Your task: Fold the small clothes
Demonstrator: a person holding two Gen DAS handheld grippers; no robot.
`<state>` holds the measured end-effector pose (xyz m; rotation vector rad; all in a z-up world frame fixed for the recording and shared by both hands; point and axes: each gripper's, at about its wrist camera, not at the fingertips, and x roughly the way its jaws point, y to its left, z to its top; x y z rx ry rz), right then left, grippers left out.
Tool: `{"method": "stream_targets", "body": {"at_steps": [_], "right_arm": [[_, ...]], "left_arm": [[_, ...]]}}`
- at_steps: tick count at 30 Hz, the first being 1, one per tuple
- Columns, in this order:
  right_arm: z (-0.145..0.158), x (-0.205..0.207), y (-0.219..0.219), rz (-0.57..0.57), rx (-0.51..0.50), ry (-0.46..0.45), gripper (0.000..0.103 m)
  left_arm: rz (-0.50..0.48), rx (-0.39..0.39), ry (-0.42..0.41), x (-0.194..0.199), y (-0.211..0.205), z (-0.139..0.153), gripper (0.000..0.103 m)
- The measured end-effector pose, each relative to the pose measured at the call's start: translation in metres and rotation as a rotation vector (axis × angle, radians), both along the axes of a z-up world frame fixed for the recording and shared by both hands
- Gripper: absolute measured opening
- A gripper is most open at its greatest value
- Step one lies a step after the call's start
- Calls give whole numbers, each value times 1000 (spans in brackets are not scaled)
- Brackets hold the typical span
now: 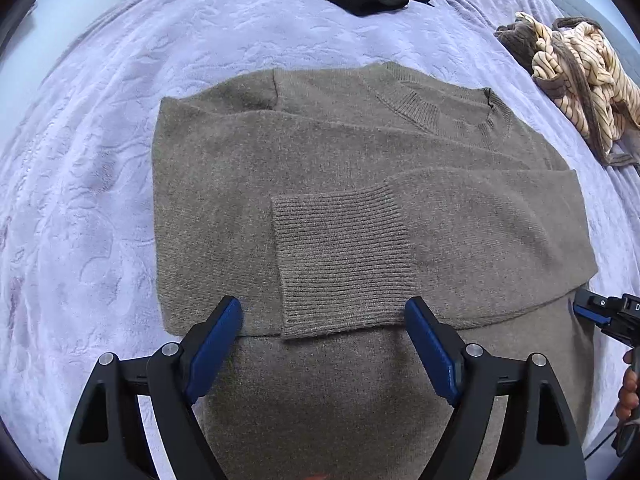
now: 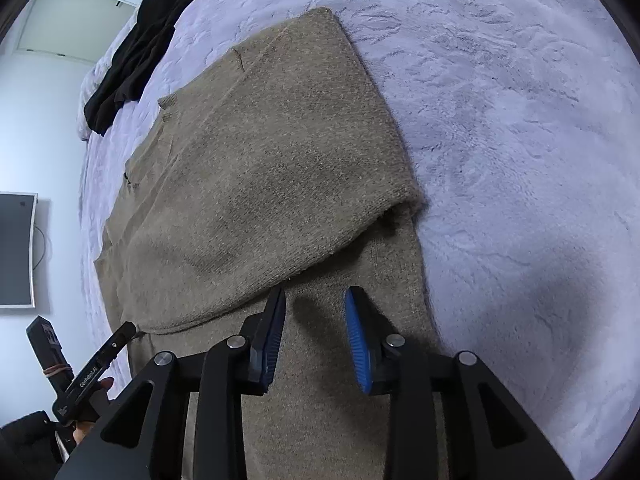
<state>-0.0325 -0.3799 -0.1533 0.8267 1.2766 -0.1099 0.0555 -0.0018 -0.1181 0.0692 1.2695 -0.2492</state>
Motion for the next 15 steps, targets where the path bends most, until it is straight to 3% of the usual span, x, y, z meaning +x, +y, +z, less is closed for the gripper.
{"method": "stream_targets", "body": {"at_steps": [4, 11, 15], "right_arm": [[6, -4, 0, 5, -24, 1, 38], [22, -3, -5, 36, -133, -15, 41], [25, -2, -12, 42, -145, -16, 43]], "left_arm": [[47, -13, -29, 3, 10, 8, 84], [66, 133, -12, 9, 25, -12, 85], [102, 84, 14, 8, 44, -5, 88]]}}
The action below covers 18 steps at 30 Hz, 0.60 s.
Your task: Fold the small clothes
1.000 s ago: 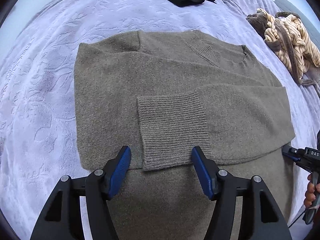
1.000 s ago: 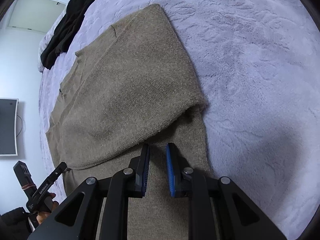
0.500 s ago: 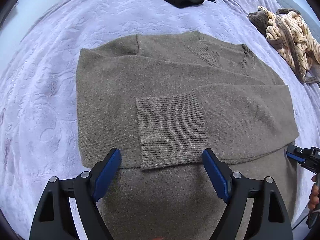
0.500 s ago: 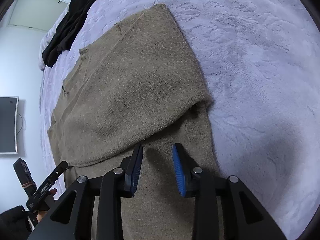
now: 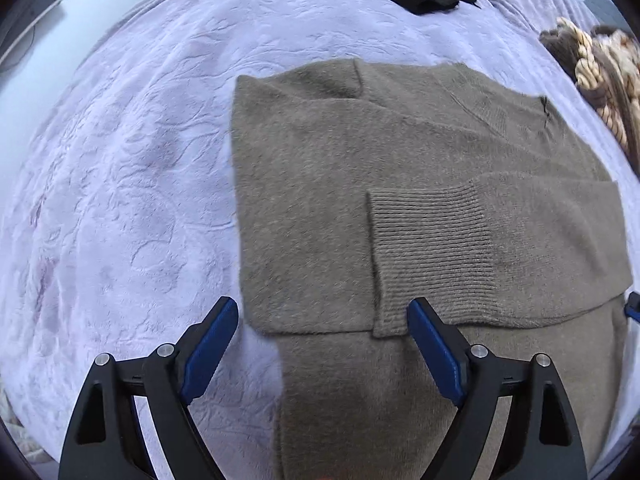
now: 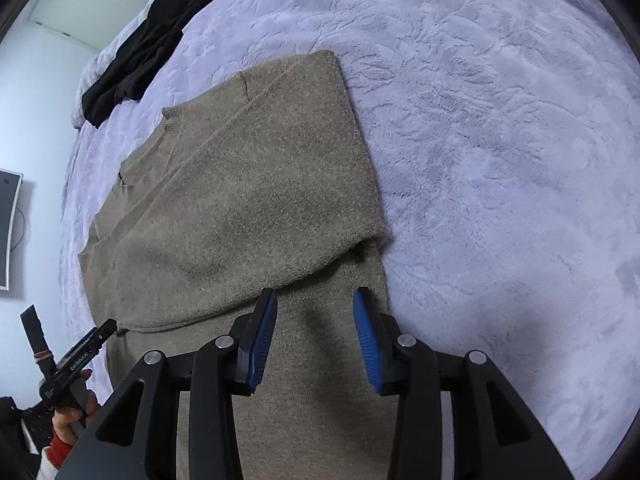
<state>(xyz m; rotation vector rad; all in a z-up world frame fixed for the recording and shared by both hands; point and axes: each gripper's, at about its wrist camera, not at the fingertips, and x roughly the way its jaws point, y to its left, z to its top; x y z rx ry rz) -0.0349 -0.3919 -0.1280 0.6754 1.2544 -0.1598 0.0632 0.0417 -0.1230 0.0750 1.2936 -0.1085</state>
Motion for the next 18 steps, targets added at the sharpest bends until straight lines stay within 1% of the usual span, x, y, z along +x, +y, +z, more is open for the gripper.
{"method": "stream_targets", "body": {"at_steps": [2, 4, 6, 7, 8, 10, 13, 15, 18], "right_arm": [[1, 0, -4, 3, -5, -9, 43], [1, 0, -13, -6, 10, -29, 44], [-1, -1, -24, -34, 43, -51, 44], [-3, -1, -32, -57, 64, -61, 44], [-5, -1, -39, -76, 87, -69, 44], [-11, -1, -51, -107, 145, -84, 44], [-22, 2, -60, -104, 211, -84, 46], [-30, 5, -62, -99, 239, -74, 46], [-43, 8, -66, -128, 321, -86, 46]], "left_arm": [[44, -63, -8, 1, 19, 7, 88], [84, -136, 8, 4, 38, 8, 88], [121, -235, 66, 11, 58, 0, 88], [123, -294, 102, 14, 66, -7, 88], [122, -332, 120, 16, 70, -11, 87], [95, -379, 145, 19, 73, -20, 87], [39, -440, 176, 19, 65, -25, 87], [9, -451, 186, 22, 61, -25, 87], [0, -453, 197, 27, 54, -27, 87]]}}
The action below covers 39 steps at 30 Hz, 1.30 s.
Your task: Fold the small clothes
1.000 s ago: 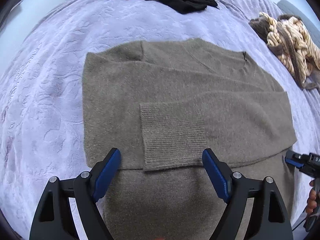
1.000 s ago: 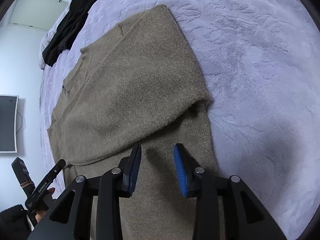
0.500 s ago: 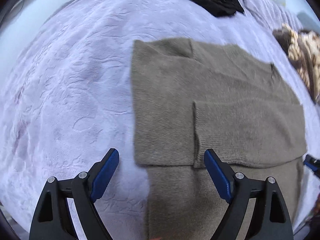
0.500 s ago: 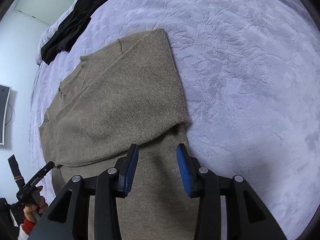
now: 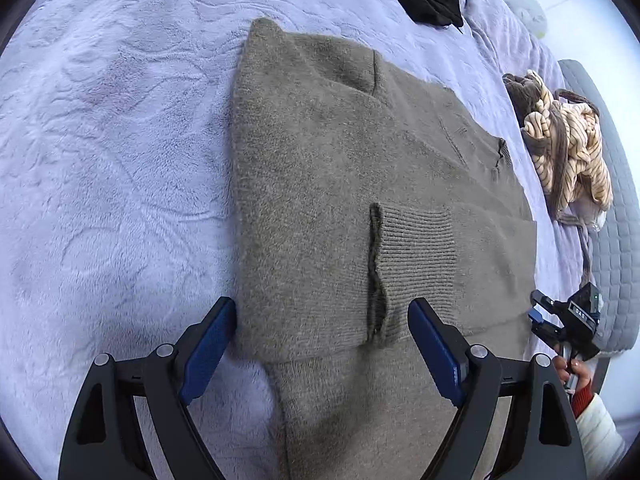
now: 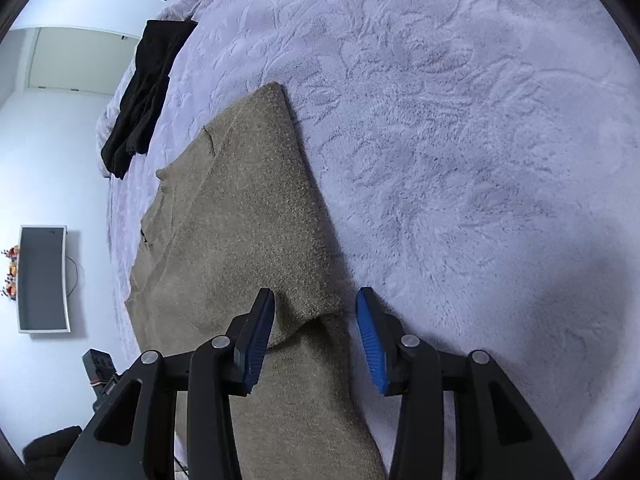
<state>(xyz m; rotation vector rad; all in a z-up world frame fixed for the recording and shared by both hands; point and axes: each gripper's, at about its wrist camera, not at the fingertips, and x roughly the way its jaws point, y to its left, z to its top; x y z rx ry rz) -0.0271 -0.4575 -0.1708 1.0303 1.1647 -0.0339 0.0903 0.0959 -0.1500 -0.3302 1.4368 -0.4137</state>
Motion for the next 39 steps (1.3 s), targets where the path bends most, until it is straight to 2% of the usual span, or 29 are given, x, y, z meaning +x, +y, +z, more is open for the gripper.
{"method": "stream_targets", "body": {"at_steps": [1, 2, 3, 4, 5, 8, 11, 15, 18, 19, 20, 22, 27, 32, 39], "right_arm": [[-5, 1, -1, -15, 30, 0, 46], [-8, 1, -1, -27, 45, 6, 46], [-10, 3, 0, -33, 53, 17, 45], [-9, 4, 1, -26, 46, 22, 41], [-7, 6, 5, -8, 34, 22, 20], [13, 8, 10, 38, -7, -21, 17], [23, 8, 9, 64, -51, -33, 16], [1, 12, 10, 93, -107, 36, 16], [-7, 10, 13, 56, -98, 34, 17], [-7, 8, 12, 48, -94, 30, 18], [-5, 6, 11, 44, -89, 28, 18], [-2, 4, 10, 37, -77, 39, 22], [11, -1, 14, 42, -116, 80, 41], [24, -15, 27, 77, -181, 116, 43], [43, -38, 37, 70, -200, 118, 43]], "left_arm": [[2, 1, 2, 1, 0, -1, 86], [2, 15, -1, 5, -2, -2, 72], [-2, 50, -8, 4, -1, -1, 63], [-5, 72, -17, 4, 1, 0, 46], [-2, 51, -21, 3, 5, 2, 38], [-8, 22, -60, 0, 13, 14, 25], [-48, 60, -100, -3, 10, 16, 25], [-21, 45, -89, -1, 17, 6, 25], [-2, 38, -89, -4, 23, 8, 27], [5, 55, -91, -4, 22, 10, 35], [13, 99, -96, -5, 21, 12, 49], [24, 179, -123, -8, 19, 18, 60], [5, 243, -122, -20, 11, 29, 60], [-13, 299, -129, -37, -6, 43, 60], [-55, 338, -138, -58, -43, 53, 60]]}}
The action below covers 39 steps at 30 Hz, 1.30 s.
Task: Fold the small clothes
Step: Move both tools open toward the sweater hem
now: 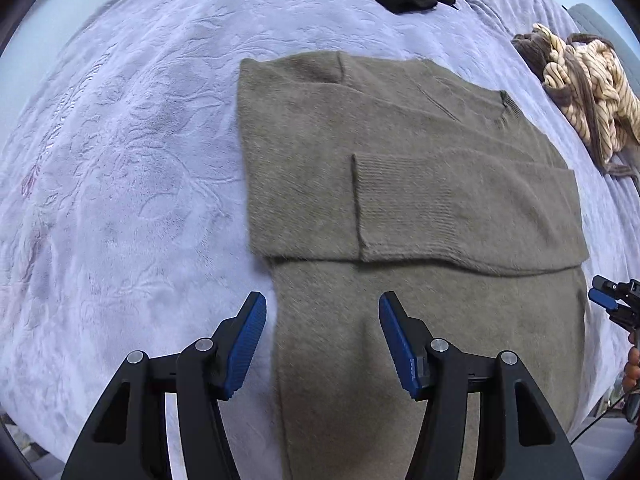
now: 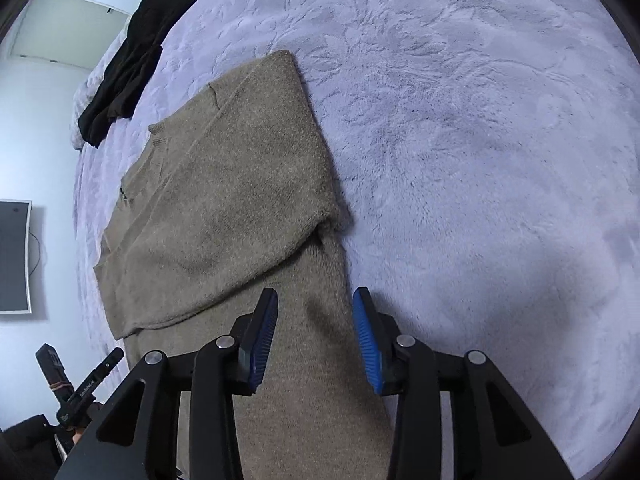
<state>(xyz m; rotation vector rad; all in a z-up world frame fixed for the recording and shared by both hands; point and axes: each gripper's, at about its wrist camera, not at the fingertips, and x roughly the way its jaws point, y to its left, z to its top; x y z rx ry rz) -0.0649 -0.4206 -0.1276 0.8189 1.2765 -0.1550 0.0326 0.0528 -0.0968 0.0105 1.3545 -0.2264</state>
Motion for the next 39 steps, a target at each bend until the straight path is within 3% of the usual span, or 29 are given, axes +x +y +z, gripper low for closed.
{"method": "stream_targets", "body": {"at_steps": [7, 9, 10, 11, 17, 21, 30, 39], "right_arm": [[17, -6, 23, 58, -55, 11, 43], [22, -6, 30, 86, -69, 12, 47], [24, -6, 33, 94, -74, 11, 49], [26, -5, 36, 104, -77, 9, 51], [38, -1, 51, 170, -98, -3, 61], [45, 0, 57, 215, -119, -16, 79], [64, -6, 64, 310, -218, -77, 85], [49, -12, 60, 380, -133, -16, 85]], "left_arm": [[-17, 4, 13, -11, -21, 4, 60], [-17, 2, 11, -11, -26, 5, 77], [-12, 5, 0, -12, -29, 7, 96], [-9, 10, -18, -14, -31, 10, 99], [2, 41, -13, -15, -37, 16, 99], [9, 79, -13, -20, -39, 20, 99], [19, 88, 12, -33, -46, 27, 99], [75, 95, -4, -57, -54, 47, 99]]}}
